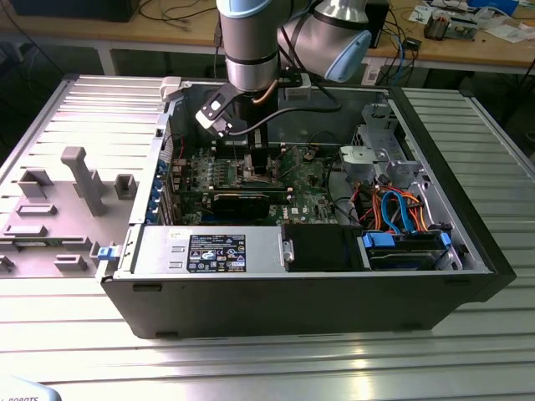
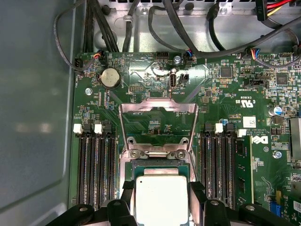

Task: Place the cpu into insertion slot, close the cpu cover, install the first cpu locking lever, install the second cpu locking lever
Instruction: 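Place the cpu into insertion slot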

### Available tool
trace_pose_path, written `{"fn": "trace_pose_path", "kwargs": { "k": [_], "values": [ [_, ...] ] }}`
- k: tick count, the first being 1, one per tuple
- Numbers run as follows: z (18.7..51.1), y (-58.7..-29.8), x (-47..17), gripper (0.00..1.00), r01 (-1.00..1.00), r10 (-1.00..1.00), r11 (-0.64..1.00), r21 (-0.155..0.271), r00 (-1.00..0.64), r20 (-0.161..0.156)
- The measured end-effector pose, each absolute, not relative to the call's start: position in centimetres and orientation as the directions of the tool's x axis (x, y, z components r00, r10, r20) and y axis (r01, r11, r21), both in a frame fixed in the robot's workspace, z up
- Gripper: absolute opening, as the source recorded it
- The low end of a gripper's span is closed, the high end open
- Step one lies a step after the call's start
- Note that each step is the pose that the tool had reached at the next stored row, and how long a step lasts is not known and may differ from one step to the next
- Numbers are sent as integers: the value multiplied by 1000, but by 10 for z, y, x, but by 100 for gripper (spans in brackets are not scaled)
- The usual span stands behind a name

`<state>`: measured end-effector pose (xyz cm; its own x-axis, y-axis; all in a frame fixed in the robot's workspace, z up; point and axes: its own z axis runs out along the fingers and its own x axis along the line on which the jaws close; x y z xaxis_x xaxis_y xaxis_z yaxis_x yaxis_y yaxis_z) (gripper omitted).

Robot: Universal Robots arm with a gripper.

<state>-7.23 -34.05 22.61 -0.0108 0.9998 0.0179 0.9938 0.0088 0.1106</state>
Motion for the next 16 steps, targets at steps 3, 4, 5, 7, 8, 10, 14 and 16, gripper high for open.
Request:
{"fn": "trace_pose_path", "kwargs": {
  "k": [3,4,5,7,8,10,14,16],
  "values": [
    [226,-341,-72,54,994,1000,9,111,-11,18],
    [226,-341,-72,54,994,1000,9,111,-11,18],
    [226,-341,-72,54,994,1000,9,111,-11,18],
    [226,-341,-73,54,994,1000,9,111,-11,18],
    [225,-340,-73,54,994,1000,9,111,-11,18],
    [223,-341,-73,54,994,1000,7,111,-9,18],
    [216,-341,-74,54,994,1000,2,111,-4,18],
    [213,-341,-74,54,994,1000,3,111,-5,18]
  ]
}}
